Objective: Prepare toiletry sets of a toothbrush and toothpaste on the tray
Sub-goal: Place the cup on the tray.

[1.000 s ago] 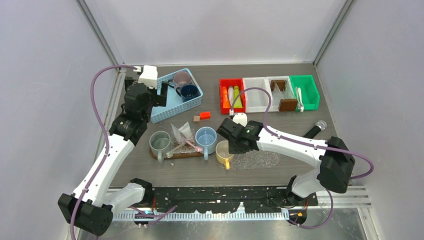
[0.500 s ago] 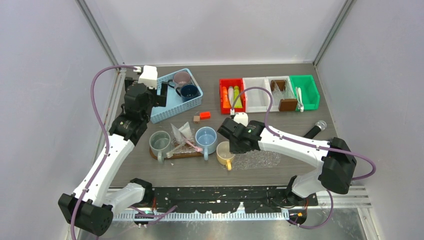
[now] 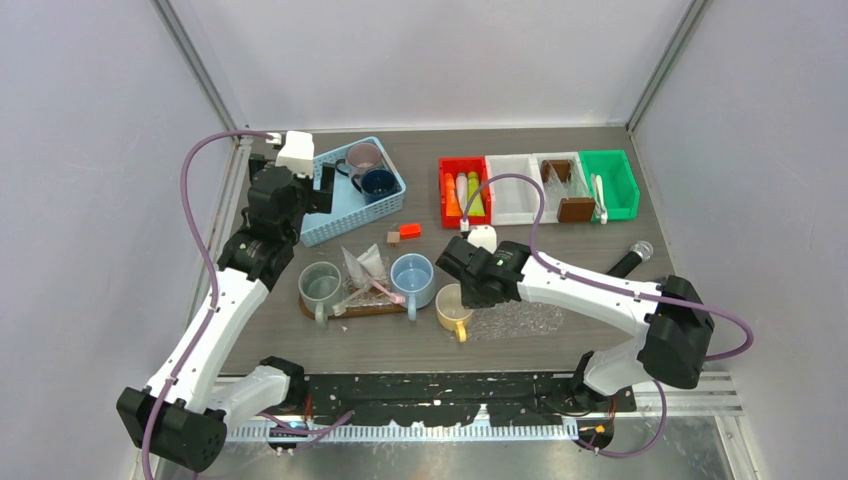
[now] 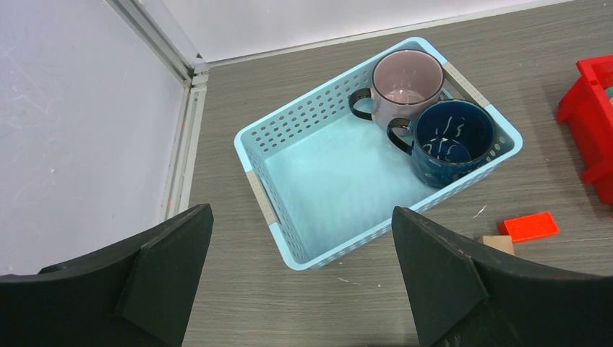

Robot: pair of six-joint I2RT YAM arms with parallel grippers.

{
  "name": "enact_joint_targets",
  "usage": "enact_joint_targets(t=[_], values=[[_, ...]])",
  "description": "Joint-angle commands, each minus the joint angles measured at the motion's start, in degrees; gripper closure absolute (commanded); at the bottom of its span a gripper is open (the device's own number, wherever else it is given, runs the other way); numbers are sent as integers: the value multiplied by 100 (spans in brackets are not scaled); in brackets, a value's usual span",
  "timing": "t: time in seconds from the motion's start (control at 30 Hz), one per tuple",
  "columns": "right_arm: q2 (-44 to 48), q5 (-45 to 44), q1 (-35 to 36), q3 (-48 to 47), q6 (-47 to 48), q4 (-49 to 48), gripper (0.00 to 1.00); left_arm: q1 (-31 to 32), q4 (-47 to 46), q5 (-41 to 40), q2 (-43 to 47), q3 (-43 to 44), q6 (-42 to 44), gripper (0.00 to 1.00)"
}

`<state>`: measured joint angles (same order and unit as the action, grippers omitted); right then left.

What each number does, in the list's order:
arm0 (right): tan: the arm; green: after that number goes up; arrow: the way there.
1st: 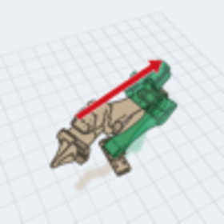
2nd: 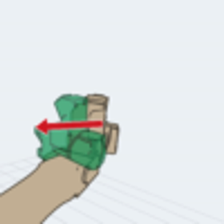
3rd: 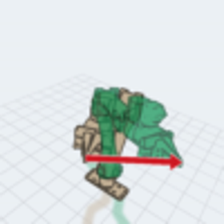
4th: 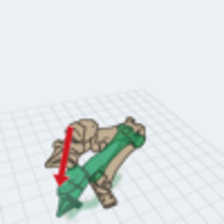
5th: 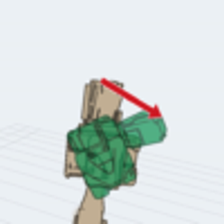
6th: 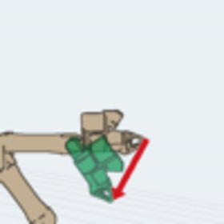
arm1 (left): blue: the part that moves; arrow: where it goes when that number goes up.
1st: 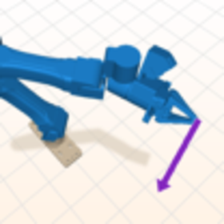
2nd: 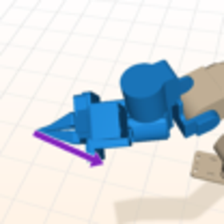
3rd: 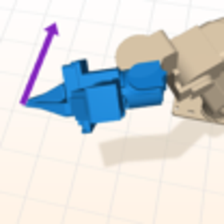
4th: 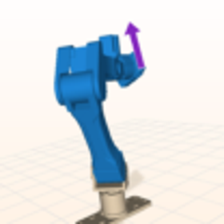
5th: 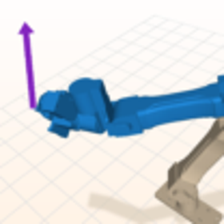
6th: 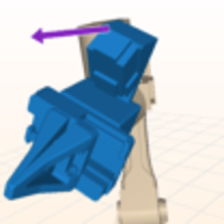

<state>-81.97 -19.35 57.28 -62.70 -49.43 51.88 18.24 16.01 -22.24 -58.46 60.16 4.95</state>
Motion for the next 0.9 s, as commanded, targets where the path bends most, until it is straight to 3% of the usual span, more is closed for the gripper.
enact_joint_targets(t=[0.0, 0.47, 0.63, 0.87], values=[[287, -246, 29, -208, 38, 202, 93, -49, -366, 79, 60, 5, -14, 2], [292, -80, 29, -112, -17, 193, 92, -55, -341, 127, 39, 18, -38, 2], [351, -68, 27, -93, -29, 165, 83, -66, -311, 173, 7, 31, -64, 2], [720, -456, 29, -153, -37, 178, 57, -99, -168, 311, -157, 150, -236, 2]])
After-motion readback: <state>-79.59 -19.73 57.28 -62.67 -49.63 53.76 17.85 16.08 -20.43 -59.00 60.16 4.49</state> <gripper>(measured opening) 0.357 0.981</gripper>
